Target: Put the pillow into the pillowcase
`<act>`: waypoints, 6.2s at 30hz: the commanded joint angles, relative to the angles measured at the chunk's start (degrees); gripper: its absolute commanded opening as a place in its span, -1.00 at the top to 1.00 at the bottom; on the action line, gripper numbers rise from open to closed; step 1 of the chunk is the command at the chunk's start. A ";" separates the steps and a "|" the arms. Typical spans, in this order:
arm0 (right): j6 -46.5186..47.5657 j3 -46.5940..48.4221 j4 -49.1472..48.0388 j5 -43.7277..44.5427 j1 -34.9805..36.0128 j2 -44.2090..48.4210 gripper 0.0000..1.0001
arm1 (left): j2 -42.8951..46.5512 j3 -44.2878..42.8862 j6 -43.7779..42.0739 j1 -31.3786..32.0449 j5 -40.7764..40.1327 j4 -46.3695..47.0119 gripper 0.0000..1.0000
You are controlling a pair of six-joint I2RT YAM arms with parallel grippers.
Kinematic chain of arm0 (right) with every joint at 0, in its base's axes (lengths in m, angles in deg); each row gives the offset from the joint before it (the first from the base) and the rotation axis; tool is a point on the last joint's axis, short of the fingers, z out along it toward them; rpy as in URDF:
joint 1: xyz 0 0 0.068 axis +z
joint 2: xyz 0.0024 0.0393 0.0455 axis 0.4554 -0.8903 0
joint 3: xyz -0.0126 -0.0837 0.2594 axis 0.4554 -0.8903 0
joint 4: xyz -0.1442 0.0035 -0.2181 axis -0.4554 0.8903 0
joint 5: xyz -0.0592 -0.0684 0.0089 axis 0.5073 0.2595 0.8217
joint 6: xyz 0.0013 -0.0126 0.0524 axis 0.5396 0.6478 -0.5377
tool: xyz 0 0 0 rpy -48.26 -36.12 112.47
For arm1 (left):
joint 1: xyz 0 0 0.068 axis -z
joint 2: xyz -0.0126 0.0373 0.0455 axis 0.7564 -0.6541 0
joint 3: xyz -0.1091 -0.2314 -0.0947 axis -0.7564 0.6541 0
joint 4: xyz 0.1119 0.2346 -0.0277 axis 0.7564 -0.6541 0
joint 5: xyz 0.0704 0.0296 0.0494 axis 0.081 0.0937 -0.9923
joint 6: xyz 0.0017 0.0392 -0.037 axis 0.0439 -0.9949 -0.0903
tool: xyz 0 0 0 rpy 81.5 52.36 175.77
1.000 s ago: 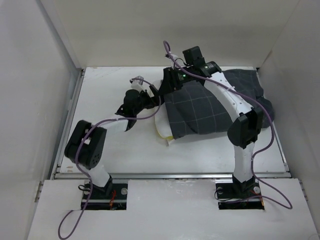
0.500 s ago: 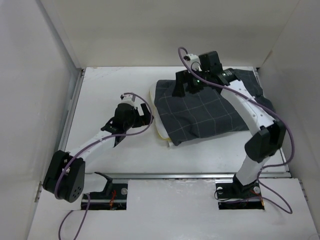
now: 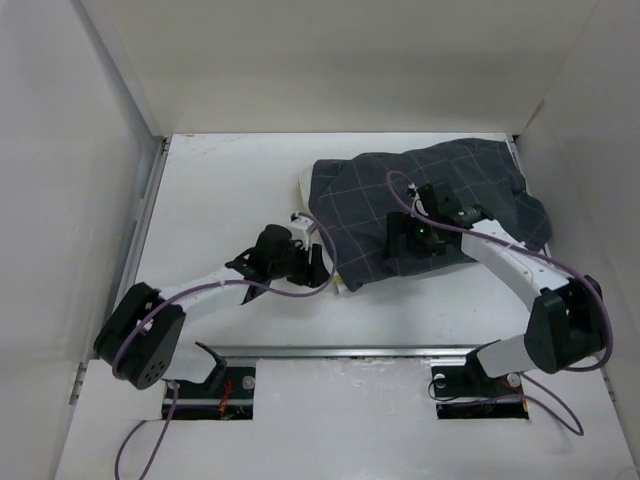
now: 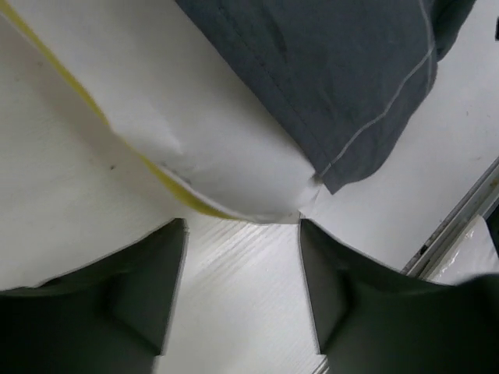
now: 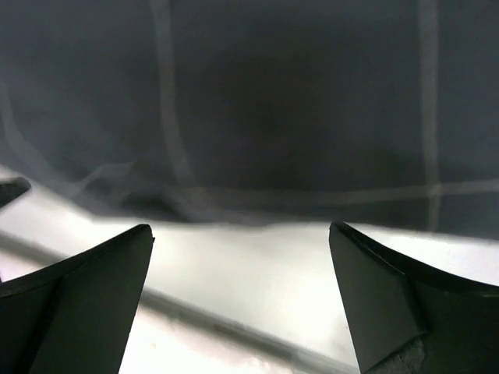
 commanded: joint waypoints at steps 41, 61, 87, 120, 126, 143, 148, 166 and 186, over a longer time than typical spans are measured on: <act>1.87 -9.64 -32.03 16.00 10.20 -0.83 0.72 | -17.68 -22.46 -8.81 2.22 11.27 10.35 1.00; 20.86 12.07 -8.83 -18.37 23.47 7.08 1.00 | -35.17 -33.89 10.61 3.36 9.60 34.17 0.71; 18.14 21.12 -8.03 7.03 16.54 -2.14 -0.99 | -1.76 -11.83 15.53 -6.83 -15.18 -14.97 -0.13; 19.98 77.72 -0.83 16.28 16.26 -58.05 1.00 | -39.91 -39.78 11.84 -23.01 18.11 10.69 0.80; 19.37 83.78 0.32 -8.63 16.26 -51.03 1.00 | -41.06 -40.92 13.06 -19.14 24.88 20.88 1.00; 7.42 86.61 -4.87 -37.81 16.79 -46.09 1.00 | -53.51 -45.40 47.01 -13.51 32.72 67.86 0.46; 7.42 78.97 -4.87 -32.70 15.39 -43.64 1.00 | -53.11 -38.83 48.05 -17.20 34.03 70.89 -0.25; 10.83 69.20 -1.81 -20.66 10.64 -34.85 -1.00 | -15.13 -17.63 16.05 -28.98 -15.51 -13.46 -0.98; 12.79 34.15 -4.06 14.32 13.28 -18.77 -1.00 | -8.52 -15.33 13.34 -21.96 2.74 1.73 -1.00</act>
